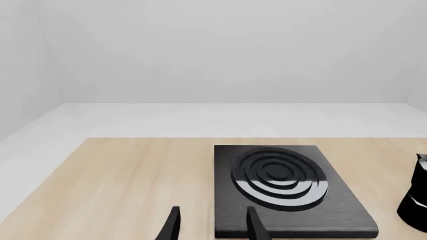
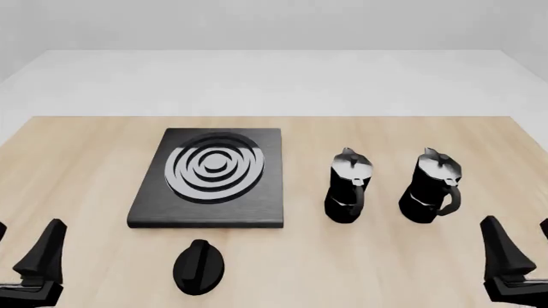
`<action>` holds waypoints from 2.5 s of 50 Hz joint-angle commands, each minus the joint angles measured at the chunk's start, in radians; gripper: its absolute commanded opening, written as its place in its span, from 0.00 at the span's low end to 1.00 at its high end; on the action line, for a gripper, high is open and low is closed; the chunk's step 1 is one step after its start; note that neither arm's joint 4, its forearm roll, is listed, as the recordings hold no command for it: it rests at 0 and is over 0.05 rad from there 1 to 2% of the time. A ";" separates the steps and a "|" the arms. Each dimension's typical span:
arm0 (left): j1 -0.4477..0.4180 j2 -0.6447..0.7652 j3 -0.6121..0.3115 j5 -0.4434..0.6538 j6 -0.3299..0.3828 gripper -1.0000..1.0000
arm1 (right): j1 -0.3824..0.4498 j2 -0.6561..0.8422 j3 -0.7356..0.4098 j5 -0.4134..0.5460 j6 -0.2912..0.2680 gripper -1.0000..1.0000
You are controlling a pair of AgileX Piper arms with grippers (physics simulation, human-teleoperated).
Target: Put the right moka pot on the stove.
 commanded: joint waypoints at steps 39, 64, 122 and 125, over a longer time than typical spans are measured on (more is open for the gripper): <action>0.000 0.005 -0.003 -0.001 0.000 1.00 | -0.022 1.440 -0.009 -1.186 0.030 1.00; 0.000 0.005 -0.003 -0.001 0.000 1.00 | -0.025 1.554 -0.106 -1.186 0.030 1.00; 0.000 0.005 -0.003 -0.001 0.000 1.00 | 0.024 0.831 -0.139 -0.590 -0.032 0.00; 0.000 0.005 -0.003 -0.001 0.000 1.00 | 0.031 0.774 -0.156 -0.526 -0.034 0.00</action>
